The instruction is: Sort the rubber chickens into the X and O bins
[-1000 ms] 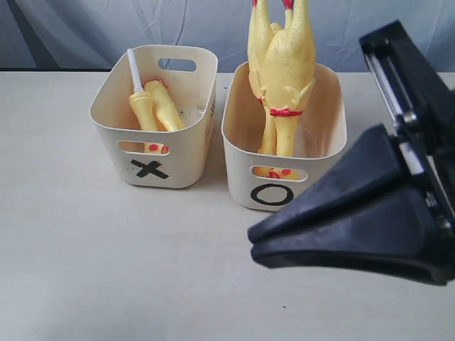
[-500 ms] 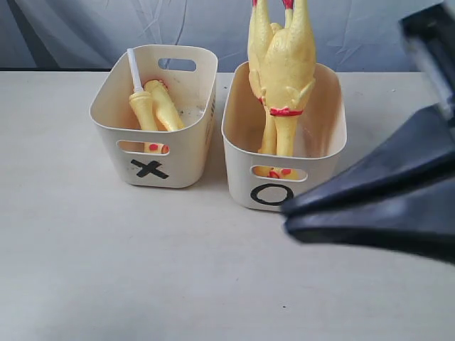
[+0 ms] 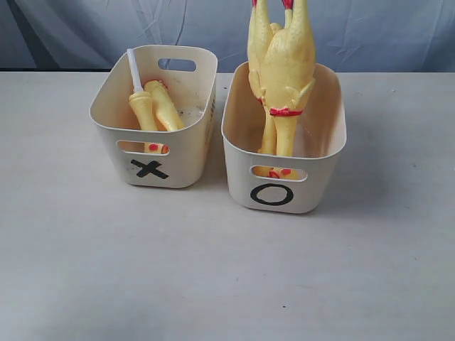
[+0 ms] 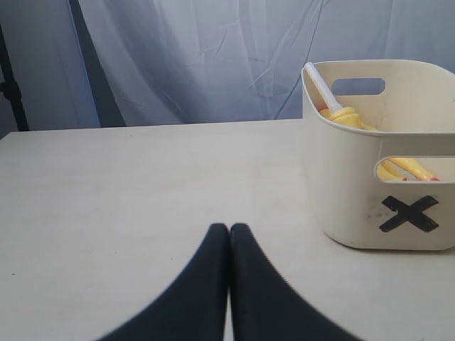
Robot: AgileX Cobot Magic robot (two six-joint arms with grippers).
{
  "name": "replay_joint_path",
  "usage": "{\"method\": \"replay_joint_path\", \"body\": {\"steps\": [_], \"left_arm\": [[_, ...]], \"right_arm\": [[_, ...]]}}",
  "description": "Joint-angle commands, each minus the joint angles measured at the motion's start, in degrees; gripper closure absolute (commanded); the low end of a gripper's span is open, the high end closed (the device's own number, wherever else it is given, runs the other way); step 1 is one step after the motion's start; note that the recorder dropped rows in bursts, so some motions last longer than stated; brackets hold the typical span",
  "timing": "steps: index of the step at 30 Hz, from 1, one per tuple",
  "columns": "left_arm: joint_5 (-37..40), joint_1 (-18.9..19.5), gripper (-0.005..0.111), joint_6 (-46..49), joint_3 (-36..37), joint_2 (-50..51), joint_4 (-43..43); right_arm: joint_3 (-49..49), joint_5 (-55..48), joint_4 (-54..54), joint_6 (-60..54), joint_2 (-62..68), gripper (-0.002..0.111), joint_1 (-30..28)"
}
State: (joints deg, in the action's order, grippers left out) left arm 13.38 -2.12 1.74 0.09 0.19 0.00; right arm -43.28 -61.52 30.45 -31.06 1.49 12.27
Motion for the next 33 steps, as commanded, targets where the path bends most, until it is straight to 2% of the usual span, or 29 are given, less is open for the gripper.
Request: {"method": "replay_joint_path", "body": {"steps": [1,4,5,10,13,21,26,29,33], "left_arm": [[-0.06,-0.23,0.107,-0.07,-0.09,-0.19,-0.35],[-0.06,-0.23,0.107,-0.07,-0.09,-0.19,-0.35],[-0.06,-0.23,0.107,-0.07,-0.09,-0.19,-0.35],[-0.06,-0.23,0.107,-0.07,-0.09,-0.19,-0.35],[-0.06,-0.23,0.107,-0.07,-0.09,-0.19,-0.35],[-0.06,-0.23,0.107,-0.07,-0.09,-0.19,-0.35],[-0.06,-0.23,0.107,-0.07,-0.09,-0.19,-0.35],[-0.06,-0.23,0.107,-0.07,-0.09,-0.19,-0.35],[-0.06,-0.23,0.107,-0.07,-0.09,-0.19,-0.35]], "right_arm": [[8.0,7.92,-7.86,12.58,-1.49,0.109,-0.25],[10.53,13.02,-14.31,18.2,-1.49,0.109,-4.35],[12.22,16.2,-16.43,18.2,-1.49,0.109,-8.59],[19.08,30.45,-16.89,18.2,-1.49,0.109,-21.04],[23.47,32.23,-17.05,18.2,-1.49,0.109,-24.32],[43.28,46.22,-17.3,18.2,-1.49,0.109,-21.61],[43.28,44.36,-19.83,18.2,-1.49,0.109,-14.41],[43.28,44.36,-22.33,18.2,-1.49,0.109,-12.77],[43.28,44.1,-34.8,32.94,-1.49,0.109,-12.88]]}}
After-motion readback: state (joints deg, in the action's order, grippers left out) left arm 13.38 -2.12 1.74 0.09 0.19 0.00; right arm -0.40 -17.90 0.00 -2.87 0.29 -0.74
